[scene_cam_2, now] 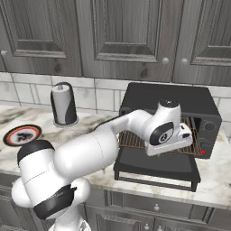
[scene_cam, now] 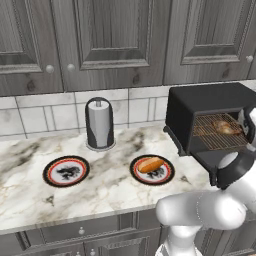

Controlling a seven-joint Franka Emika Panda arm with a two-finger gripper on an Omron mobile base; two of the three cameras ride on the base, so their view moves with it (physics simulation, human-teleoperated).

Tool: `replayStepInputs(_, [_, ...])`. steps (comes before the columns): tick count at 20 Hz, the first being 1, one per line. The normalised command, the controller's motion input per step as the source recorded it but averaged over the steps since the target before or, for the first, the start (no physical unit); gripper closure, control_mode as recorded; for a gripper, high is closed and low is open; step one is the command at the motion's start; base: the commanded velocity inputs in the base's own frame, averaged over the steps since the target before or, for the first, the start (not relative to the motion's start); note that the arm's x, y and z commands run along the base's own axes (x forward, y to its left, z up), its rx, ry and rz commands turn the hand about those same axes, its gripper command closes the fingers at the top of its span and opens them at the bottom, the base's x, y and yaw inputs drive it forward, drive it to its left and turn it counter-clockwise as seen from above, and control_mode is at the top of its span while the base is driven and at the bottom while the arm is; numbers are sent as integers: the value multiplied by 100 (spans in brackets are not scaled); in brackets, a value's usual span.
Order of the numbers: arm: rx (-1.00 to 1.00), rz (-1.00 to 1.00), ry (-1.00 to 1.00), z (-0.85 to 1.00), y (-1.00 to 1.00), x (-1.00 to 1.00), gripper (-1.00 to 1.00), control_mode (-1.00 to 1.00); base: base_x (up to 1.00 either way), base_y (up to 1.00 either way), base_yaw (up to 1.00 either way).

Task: Open the toaster oven door. Place the hotdog bun on the bottom rack in the toaster oven and place the chicken drumstick on the top rack.

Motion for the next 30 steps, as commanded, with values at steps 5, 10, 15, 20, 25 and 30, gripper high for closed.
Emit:
replayStepInputs(5, [6,-26,-11,-4,6,-53,-100,-100,0,0,0])
replayStepInputs(10, [0,-25,-2,-42,59,0,-100,-100,0,0,0])
replayStepInputs(15, [0,-19,-4,-42,67,40,-100,-100,0,0,0])
replayStepInputs(20, [0,-9,-12,3,43,91,-100,-100,0,0,0])
replayStepInputs(25, [0,0,-12,10,6,95,-100,-100,0,0,0])
replayStepInputs(30, [4,1,-7,37,-10,88,-100,-100,0,0,0])
